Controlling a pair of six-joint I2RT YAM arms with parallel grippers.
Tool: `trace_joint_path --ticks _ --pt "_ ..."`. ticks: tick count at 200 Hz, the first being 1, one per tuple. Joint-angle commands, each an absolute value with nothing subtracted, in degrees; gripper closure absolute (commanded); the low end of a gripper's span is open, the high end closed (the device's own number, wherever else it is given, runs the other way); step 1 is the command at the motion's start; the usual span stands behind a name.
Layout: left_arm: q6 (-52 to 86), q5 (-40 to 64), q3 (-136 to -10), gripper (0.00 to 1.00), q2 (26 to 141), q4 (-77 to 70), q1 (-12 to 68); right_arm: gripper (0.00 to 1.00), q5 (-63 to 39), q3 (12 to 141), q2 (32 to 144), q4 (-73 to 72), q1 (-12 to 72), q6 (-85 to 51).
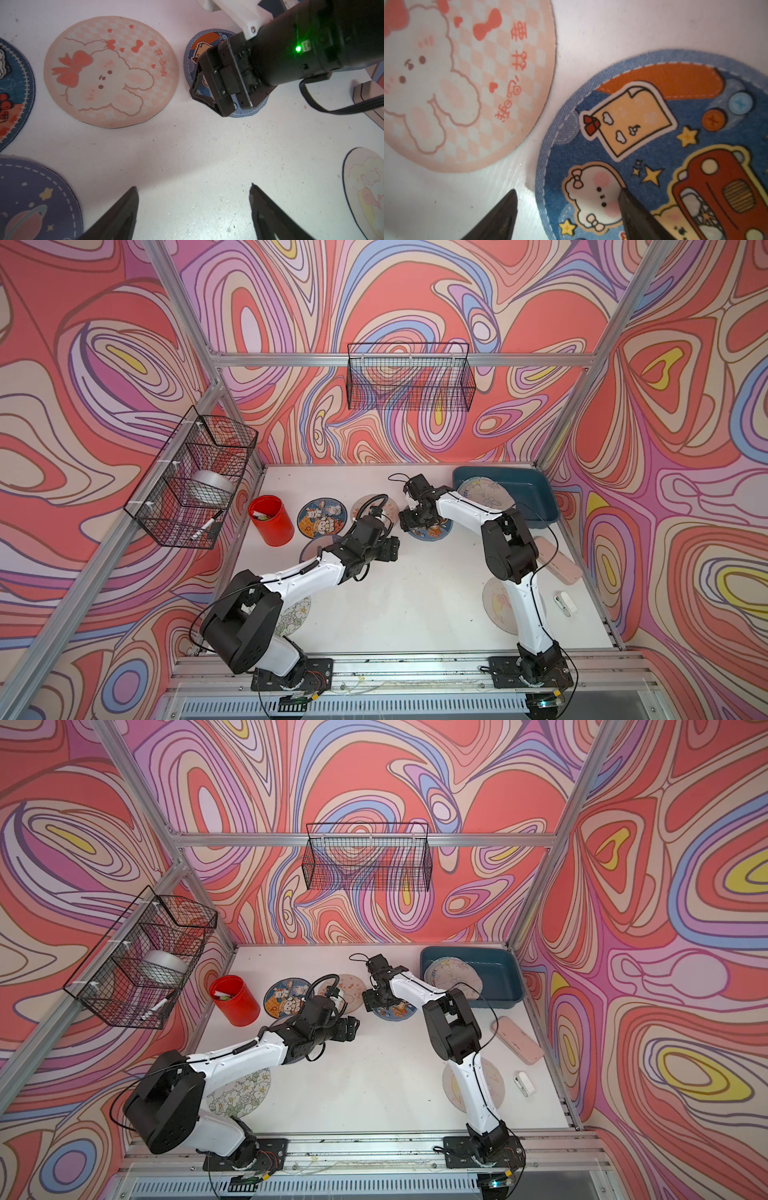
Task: Put the coasters into the storage box
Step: Pick up the coaster from the center of the board.
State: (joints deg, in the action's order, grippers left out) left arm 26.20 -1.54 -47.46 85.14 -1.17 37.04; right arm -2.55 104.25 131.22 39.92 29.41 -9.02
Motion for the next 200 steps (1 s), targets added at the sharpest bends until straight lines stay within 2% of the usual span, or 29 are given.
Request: trace_joint_path --ticks 1,67,137,182,200 --pt "26.45 -2.06 -46.59 0.16 83.76 -1.87 36.65 0.22 1.05 104.84 134.96 44.09 29.29 -9.71" --pt "26.44 -2.0 -46.67 0.16 84.2 -2.17 36.65 0.23 5.17 105.55 136.45 47.13 29.98 -9.67" --pt "26.44 -1.99 -46.44 0.16 84.12 -2.1 36.65 0.32 5.71 104.88 137.61 48.32 30.32 -9.36" --pt "26.36 -2.3 -46.1 0.16 83.59 -1.97 36.65 0.53 5.0 105.36 138.67 48.72 30.32 -8.84" --pt "26.34 -2.38 -45.91 0.16 83.36 -1.89 36.65 0.67 4.92 105.25 138.42 48.49 30.32 -8.7"
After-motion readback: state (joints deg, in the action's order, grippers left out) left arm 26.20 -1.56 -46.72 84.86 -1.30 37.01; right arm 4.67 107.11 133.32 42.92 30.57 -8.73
